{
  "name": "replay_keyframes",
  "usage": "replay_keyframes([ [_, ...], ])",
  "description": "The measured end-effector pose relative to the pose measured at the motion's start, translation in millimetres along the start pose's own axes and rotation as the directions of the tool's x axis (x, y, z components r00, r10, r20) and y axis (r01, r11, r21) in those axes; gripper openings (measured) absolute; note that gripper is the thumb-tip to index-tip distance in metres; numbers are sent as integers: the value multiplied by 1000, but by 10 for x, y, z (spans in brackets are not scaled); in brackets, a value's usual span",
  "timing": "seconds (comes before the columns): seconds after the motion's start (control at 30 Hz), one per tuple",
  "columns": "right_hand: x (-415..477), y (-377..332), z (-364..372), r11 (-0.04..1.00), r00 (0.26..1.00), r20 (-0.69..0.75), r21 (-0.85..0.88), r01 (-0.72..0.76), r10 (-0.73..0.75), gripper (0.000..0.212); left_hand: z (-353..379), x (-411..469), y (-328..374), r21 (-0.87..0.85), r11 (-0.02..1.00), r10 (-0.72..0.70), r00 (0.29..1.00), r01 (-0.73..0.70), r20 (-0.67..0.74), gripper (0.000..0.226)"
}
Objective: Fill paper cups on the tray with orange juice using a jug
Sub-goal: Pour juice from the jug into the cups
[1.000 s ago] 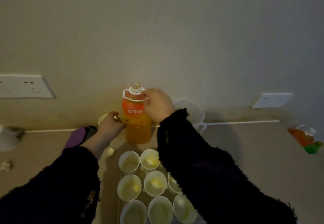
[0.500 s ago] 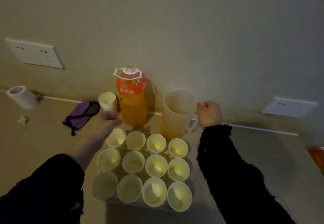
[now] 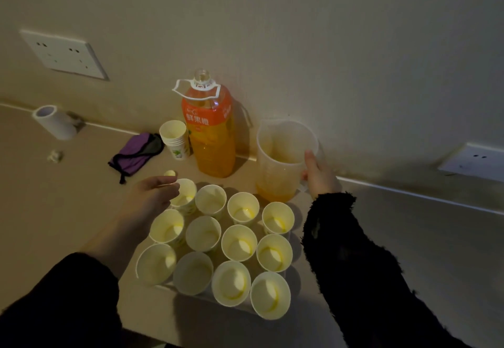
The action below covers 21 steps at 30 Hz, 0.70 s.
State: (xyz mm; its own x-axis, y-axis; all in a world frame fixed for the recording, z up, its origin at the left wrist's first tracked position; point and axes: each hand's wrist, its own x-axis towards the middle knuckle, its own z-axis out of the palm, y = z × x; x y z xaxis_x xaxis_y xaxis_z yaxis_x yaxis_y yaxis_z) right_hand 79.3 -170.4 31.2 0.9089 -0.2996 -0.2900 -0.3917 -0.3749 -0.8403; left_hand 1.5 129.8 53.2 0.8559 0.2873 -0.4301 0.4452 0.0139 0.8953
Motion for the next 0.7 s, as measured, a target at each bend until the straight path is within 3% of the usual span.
replay_keyframes([
  [0.2,52,25,111,954,999,-46,299,-3,18,32,-31,-13,-56,-24,1000,-1,1000,1,-15,10],
  [0.3,34,-8,149,897,990,-111,441,-32,90,51,-20,-23,-72,-58,998,1,1000,-2,-22,7],
  [0.4,31,-8,106,902,969,-192,427,-59,154,47,-34,-7,-67,-98,995,2,1000,-5,-31,11],
  [0.53,-10,-133,-25,909,958,-267,416,18,103,65,-84,74,-74,-150,989,-21,999,14,-43,27],
  [0.7,-76,-469,-360,933,942,-333,324,155,-41,42,-106,178,-39,-160,985,-68,997,60,-45,47],
])
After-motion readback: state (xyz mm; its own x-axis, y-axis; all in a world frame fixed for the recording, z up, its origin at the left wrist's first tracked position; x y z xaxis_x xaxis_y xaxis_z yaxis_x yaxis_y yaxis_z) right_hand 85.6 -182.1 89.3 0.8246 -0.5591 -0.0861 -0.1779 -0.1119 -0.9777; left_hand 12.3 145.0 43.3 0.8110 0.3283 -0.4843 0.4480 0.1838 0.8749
